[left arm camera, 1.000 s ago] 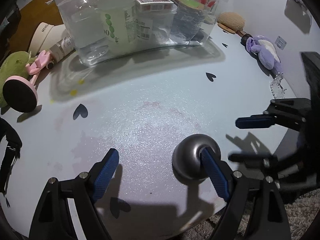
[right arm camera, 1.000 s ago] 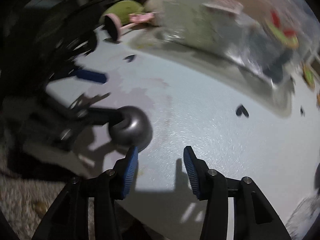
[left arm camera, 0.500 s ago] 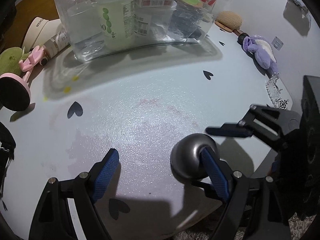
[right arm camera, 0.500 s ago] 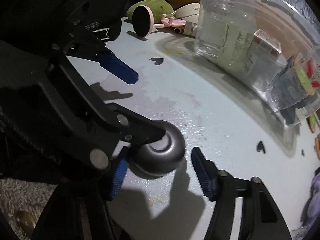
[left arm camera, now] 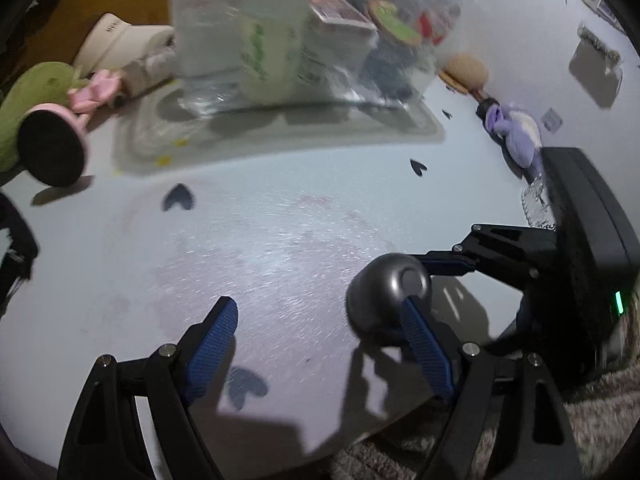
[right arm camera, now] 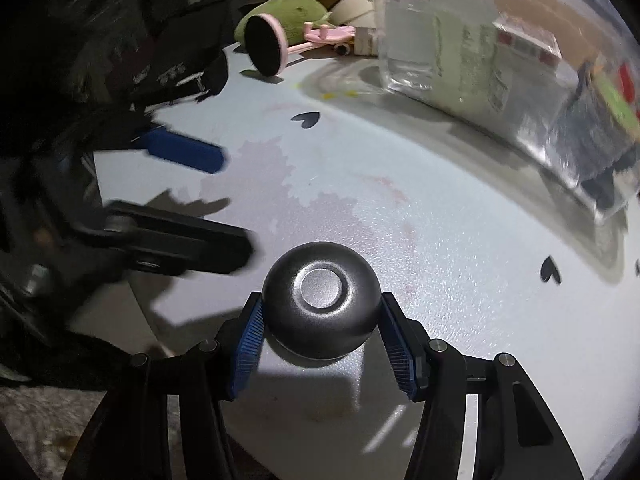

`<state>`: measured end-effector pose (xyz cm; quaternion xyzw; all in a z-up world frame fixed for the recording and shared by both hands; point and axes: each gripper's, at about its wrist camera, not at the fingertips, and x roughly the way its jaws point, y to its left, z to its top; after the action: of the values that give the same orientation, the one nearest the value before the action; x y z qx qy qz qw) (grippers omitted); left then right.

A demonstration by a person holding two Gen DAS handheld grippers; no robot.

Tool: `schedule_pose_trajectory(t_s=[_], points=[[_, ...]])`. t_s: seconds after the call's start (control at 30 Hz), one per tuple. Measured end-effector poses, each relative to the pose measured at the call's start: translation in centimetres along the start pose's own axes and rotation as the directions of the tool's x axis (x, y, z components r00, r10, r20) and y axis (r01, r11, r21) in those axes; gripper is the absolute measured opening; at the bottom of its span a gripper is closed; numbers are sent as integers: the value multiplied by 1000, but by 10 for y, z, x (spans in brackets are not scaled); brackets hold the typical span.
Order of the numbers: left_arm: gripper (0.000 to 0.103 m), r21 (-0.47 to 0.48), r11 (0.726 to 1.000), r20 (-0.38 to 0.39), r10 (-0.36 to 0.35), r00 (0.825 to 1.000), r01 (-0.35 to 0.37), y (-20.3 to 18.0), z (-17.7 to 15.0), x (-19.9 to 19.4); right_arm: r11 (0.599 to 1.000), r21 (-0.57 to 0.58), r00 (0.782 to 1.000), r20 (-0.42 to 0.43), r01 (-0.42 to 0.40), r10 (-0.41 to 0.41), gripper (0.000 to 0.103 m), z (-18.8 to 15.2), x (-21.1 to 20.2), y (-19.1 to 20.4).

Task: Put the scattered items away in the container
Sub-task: 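Carry the metal ball with the right gripper over the clear box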

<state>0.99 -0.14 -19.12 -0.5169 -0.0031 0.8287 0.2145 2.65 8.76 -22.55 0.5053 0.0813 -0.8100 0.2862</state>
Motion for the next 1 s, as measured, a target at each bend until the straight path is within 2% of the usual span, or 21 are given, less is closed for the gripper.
schedule_pose_trajectory(t_s=[0.13,0.23,0.37,0.5,0.63,0.8,0.9,1.0], points=[[83,36,998,20,43,999,-44,3,-8,-10,973,203,994,0,-105,108,57,8,-3,-31],[83,51,997,10,54,998,-54,1,-10,-6,938,316,990,25,-142,141,57,14,-10,-51],[83,62,997,10,42,999,-43,-4,-6,3,906,392,987,85,-161,139,57,29,-35,-69],[83,56,998,17,31,999,-32,-4,5,10,896,411,979,181,-166,98,57,56,-85,-83],[83,32,999,64,23,998,-25,0,29,6,918,372,961,276,-137,31,57,99,-148,-103],[83,-11,999,155,32,987,-31,14,67,-10,969,244,934,352,-28,-61,57,161,-211,-123],[83,-46,998,196,51,979,-42,26,87,-17,989,128,924,363,80,-122,57,206,-228,-139],[83,-87,994,226,78,971,-60,39,102,-23,986,8,933,324,166,-160,57,250,-222,-156]])
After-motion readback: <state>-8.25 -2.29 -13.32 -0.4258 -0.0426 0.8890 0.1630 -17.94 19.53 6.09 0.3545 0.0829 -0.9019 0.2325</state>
